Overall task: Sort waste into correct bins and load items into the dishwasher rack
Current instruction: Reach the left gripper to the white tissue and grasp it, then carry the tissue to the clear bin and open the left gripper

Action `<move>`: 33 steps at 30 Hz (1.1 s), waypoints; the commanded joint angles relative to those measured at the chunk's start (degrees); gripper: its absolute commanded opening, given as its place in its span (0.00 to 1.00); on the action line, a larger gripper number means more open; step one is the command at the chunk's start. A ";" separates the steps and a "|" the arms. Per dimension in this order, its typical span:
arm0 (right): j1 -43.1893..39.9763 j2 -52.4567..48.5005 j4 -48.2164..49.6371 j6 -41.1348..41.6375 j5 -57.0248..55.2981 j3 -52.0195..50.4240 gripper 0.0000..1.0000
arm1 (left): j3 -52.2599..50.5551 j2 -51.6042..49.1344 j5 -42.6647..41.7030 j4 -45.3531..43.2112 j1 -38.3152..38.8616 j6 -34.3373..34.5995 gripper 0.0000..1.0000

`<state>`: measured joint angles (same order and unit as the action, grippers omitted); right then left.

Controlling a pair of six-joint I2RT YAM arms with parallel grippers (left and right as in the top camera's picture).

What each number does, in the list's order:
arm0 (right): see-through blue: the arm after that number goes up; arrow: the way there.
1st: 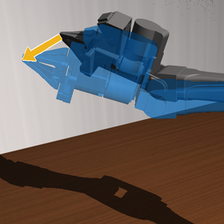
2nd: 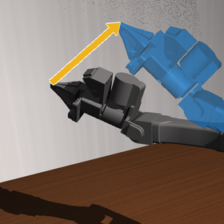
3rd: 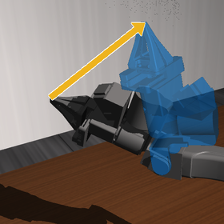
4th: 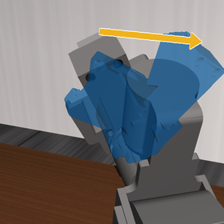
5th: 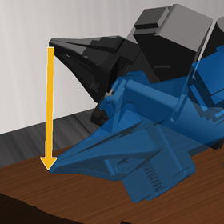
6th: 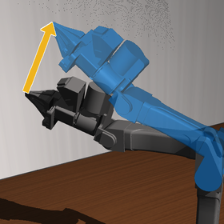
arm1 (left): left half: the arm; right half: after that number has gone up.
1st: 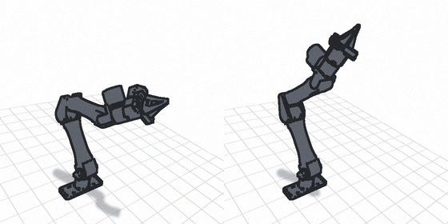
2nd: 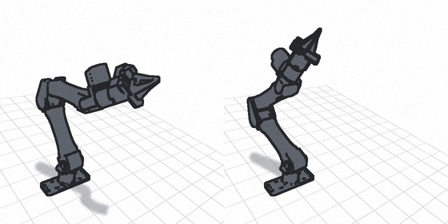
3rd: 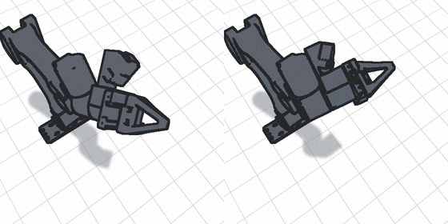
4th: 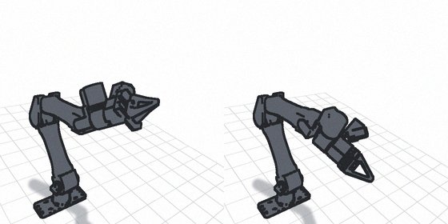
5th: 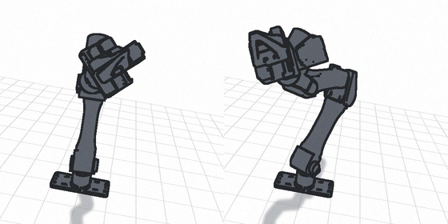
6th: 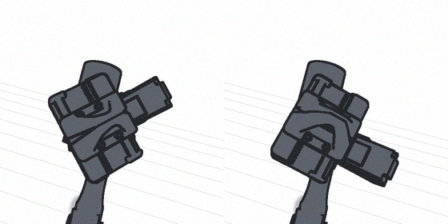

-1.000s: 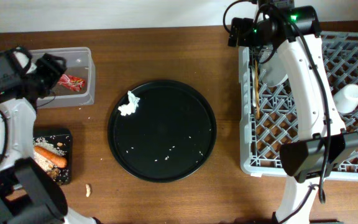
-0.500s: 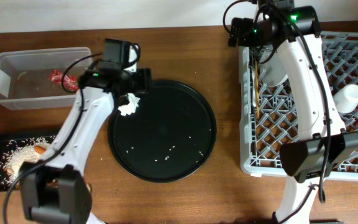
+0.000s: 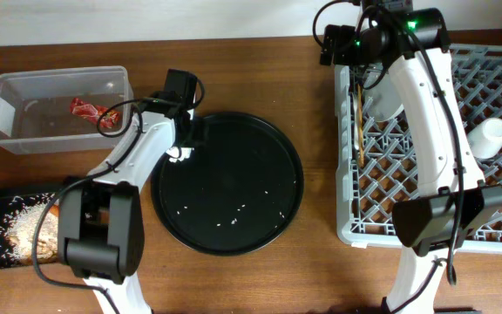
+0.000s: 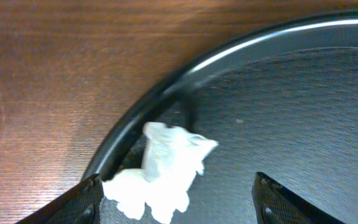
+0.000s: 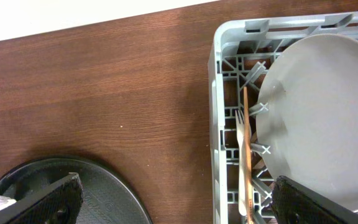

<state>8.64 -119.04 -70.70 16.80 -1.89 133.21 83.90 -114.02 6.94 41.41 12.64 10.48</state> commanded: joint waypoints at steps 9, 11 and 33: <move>-0.04 0.55 -0.04 0.68 0.09 0.13 0.99 | 0.15 -2.78 1.70 -0.61 -0.37 1.84 0.59; -0.04 0.55 -0.04 0.68 0.09 0.13 0.99 | 0.15 -2.89 1.73 -0.39 -0.37 1.84 0.53; -0.04 0.55 -0.04 0.68 0.09 0.13 0.99 | 0.35 -1.55 1.66 -1.38 -0.39 1.90 0.00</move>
<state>8.64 -119.04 -70.70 16.80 -1.89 133.21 83.90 -116.68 8.01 39.59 12.16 12.45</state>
